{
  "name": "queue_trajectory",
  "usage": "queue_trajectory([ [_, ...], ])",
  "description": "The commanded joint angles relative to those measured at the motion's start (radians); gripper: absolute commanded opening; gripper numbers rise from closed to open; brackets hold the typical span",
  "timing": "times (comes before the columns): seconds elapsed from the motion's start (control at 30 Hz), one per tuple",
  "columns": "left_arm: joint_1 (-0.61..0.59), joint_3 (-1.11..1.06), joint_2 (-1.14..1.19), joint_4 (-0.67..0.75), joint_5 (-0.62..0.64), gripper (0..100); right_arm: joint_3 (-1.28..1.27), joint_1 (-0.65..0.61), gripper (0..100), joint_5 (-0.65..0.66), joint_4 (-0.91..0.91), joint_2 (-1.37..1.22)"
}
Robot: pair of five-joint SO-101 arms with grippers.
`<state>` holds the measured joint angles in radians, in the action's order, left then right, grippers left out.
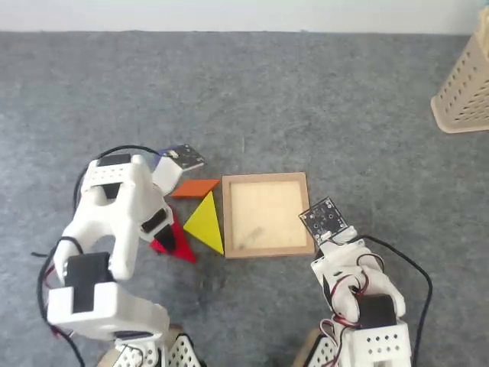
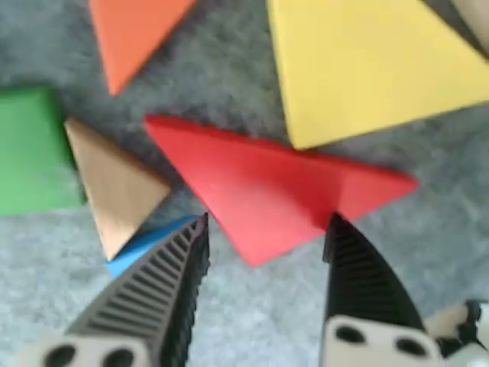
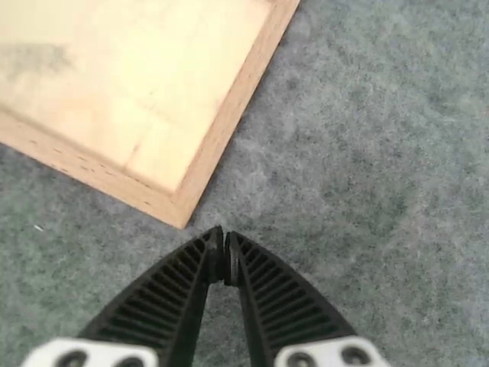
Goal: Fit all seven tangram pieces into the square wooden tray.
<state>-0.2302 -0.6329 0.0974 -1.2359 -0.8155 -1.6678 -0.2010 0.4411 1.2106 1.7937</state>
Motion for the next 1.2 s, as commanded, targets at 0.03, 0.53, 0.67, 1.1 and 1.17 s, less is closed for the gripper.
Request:
queue_trajectory([
  [0.03, -0.002, 0.012, 0.008, 0.169, 0.081, 22, -0.015, -0.002, 0.8, 0.011, 0.007, 0.022],
  [0.53, -0.04, 0.016, -0.204, 0.239, 0.295, 22, -0.015, -0.002, 0.8, 0.011, 0.007, 0.022],
  [0.67, -0.015, 0.015, -0.292, 0.186, 0.488, 22, -0.015, -0.002, 0.8, 0.011, 0.007, 0.022],
  [1.1, 0.049, 0.252, 0.097, 0.141, 0.746, 27, -0.015, -0.002, 0.8, 0.011, 0.007, 0.022],
  [1.17, 0.04, 0.297, 0.158, 0.106, 0.758, 28, -0.015, -0.002, 0.8, 0.011, 0.007, 0.022],
])
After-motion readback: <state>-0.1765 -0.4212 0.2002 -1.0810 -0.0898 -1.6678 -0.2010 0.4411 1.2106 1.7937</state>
